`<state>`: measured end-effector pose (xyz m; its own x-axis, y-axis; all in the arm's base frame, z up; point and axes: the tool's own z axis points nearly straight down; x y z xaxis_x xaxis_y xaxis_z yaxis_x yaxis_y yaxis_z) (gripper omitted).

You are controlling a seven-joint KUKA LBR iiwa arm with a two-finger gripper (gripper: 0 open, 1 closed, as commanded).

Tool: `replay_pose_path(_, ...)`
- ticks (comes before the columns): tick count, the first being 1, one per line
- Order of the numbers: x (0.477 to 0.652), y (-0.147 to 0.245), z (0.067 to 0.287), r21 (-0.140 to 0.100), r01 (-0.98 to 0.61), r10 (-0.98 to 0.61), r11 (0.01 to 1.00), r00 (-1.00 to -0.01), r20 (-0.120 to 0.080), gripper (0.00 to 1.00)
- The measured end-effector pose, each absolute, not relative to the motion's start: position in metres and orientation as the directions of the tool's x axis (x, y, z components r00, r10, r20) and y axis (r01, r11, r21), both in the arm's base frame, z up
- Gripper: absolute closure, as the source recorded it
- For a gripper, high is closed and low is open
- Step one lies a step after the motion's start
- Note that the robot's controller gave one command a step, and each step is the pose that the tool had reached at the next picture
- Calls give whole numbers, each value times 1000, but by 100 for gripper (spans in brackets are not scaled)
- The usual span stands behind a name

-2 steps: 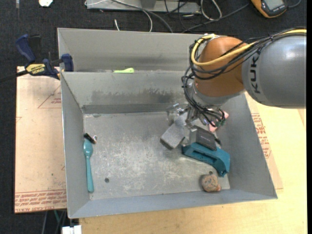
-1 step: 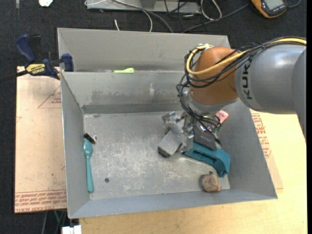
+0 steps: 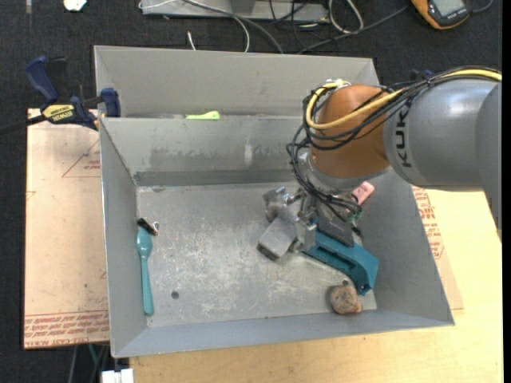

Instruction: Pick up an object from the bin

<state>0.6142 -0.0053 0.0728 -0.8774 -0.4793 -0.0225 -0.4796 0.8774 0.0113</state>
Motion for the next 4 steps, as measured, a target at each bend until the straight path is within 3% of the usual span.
replay_pose_path(1,614,-5,73,11,-480,-479,877,-877,-23,100)
replay_pose_path(2,617,-5,125,11,-461,-461,887,-887,-13,100)
replay_pose_path(3,636,-6,134,-2,-612,-612,791,-790,-30,100)
replay_pose_path(4,633,-14,106,5,-657,-657,754,-754,-28,100)
